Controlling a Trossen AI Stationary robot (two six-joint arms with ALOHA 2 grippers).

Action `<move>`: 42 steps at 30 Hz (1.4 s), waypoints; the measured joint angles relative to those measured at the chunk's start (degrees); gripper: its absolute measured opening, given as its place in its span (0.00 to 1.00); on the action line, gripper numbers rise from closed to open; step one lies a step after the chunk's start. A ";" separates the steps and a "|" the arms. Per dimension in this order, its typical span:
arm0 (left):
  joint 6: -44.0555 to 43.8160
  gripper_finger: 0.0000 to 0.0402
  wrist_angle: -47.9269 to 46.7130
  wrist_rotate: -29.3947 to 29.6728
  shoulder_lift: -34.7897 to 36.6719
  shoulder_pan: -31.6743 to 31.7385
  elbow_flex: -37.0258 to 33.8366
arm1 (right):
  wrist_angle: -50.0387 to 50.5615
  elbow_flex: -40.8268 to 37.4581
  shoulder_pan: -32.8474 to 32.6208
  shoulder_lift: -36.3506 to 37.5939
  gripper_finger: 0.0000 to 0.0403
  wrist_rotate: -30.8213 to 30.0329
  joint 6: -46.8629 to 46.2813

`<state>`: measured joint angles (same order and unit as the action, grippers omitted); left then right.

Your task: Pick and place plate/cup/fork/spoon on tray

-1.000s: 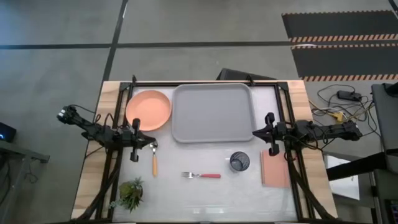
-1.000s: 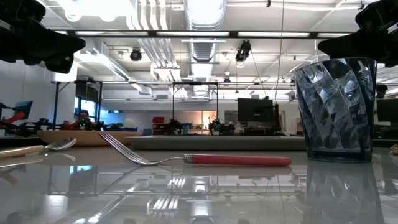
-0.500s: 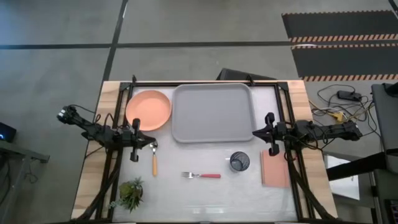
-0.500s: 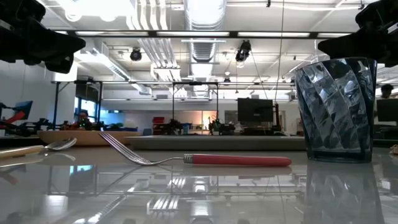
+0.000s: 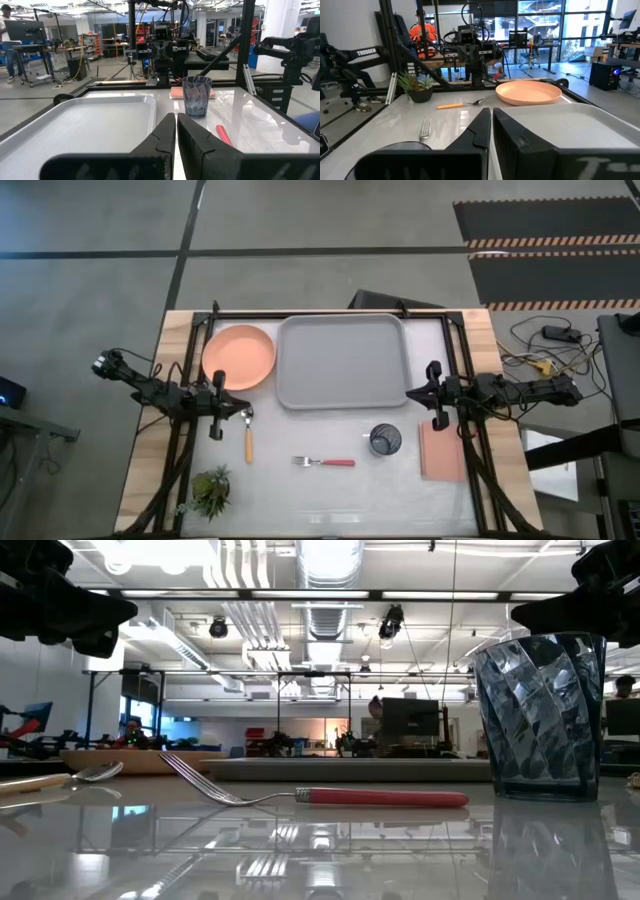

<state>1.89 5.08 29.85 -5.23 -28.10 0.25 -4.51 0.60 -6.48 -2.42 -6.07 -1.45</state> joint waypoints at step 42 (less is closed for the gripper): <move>-0.04 0.00 35.41 0.48 0.02 0.00 -0.02 | -23.08 0.00 0.02 0.02 0.02 -0.07 2.01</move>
<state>1.85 40.49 30.33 -5.21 -28.10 0.23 -27.59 0.60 -6.46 -2.39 -6.13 0.56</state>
